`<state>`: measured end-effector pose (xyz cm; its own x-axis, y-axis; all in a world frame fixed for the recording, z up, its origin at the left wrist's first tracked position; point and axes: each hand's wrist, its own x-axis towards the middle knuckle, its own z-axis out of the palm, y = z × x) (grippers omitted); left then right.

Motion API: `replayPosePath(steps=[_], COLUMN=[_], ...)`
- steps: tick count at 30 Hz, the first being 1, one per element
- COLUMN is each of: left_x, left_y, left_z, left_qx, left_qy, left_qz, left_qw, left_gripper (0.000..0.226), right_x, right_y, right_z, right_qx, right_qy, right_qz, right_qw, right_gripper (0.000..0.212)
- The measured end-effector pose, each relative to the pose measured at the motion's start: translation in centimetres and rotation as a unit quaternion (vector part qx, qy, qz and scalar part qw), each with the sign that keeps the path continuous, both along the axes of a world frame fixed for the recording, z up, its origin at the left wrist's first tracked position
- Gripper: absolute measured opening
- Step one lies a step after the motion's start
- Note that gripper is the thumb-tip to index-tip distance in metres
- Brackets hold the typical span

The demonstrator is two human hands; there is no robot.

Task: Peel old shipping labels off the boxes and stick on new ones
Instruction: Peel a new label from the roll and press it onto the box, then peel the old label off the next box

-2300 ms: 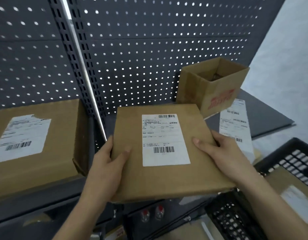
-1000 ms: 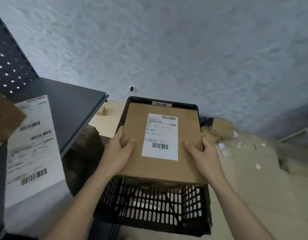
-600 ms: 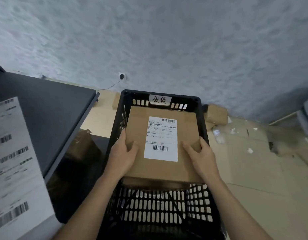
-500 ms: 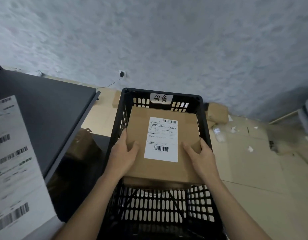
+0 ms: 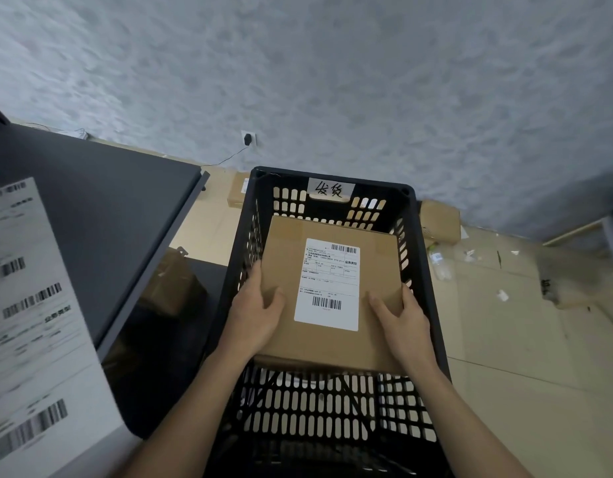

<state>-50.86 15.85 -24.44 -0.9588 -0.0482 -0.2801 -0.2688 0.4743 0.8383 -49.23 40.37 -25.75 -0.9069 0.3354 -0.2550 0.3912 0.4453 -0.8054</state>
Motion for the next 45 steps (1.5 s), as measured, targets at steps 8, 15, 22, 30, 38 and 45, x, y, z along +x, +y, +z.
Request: replayPosePath(steps=[8,15,22,30,38,45], left_x=[0.3,0.1,1.0,2.9,9.9,19.9], left_y=[0.4,-0.1,0.2,0.7,0.6,-1.4], left_z=[-0.8,-0.1,2.6,8.1,13.2,14.7], left_qx=[0.001,-0.024,-0.077,-0.228,-0.310,-0.382], left_qy=[0.008,0.003,0.052,0.161,0.247,0.221], left_qz=[-0.003,-0.004,-0.037,-0.048,0.108,0.266], left_qw=[1.000,1.000,0.995,0.959,0.912,0.857], left_gripper=[0.065,0.068,0.053,0.016,0.030,0.032], right_x=[0.1,0.2,0.4,-0.1,0.8,4.9], right_y=[0.3,0.0,-0.5,-2.4,-6.9,-11.7], right_z=[-0.6,0.9,4.7,10.5,16.5,19.0], right_qx=[0.025,0.045,0.080,0.295,0.296,0.208], right_qy=[-0.011,-0.047,-0.009,0.035,0.193,0.296], right_qz=[0.002,0.016,0.044,0.182,0.344,0.498], right_qw=[1.000,0.998,0.996,0.937,0.870,0.788], right_gripper=[0.058,0.084,0.048,0.030,0.048,0.047])
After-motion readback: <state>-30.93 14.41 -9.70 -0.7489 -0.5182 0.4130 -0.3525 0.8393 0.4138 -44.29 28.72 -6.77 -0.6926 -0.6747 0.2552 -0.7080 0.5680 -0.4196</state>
